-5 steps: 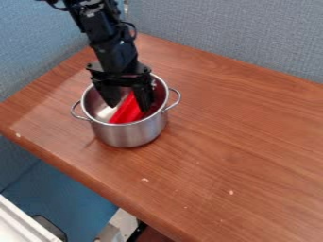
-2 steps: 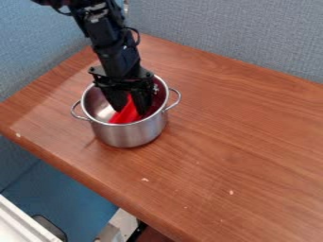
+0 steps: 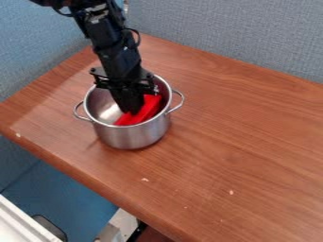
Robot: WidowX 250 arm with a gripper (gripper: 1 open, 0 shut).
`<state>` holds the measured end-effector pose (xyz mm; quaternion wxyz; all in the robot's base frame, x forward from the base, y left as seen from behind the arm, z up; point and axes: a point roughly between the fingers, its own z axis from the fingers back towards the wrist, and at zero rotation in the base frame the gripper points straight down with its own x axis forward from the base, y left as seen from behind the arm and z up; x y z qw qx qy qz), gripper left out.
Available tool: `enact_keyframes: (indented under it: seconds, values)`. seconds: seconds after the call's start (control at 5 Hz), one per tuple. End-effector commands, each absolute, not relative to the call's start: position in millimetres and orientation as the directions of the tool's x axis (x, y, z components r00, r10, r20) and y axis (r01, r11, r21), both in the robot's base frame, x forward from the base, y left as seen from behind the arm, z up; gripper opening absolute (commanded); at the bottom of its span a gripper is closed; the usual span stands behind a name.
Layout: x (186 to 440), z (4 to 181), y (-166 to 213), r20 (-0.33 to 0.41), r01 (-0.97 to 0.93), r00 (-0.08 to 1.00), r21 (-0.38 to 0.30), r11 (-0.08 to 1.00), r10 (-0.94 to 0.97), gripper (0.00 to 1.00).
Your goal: Move the red object from the metal pot to the table
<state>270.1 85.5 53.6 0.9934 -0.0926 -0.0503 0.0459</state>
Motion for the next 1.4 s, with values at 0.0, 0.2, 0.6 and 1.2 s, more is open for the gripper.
enact_keyframes:
  seconds: [0.0, 0.2, 0.6, 1.2]
  values:
    - [274, 78.0, 81, 0.161, -0.047, 0.984, -0.186, 0.981, 0.078, 0.0]
    - [275, 90.2, 79, 0.195, -0.025, 0.979, -0.201, 0.979, 0.065, 0.0]
    - [275, 117.8, 77, 0.257, 0.011, 0.966, -0.191, 0.981, 0.04, 0.0]
    - [276, 124.9, 69, 0.282, 0.089, 0.958, -0.118, 0.989, -0.052, 0.0]
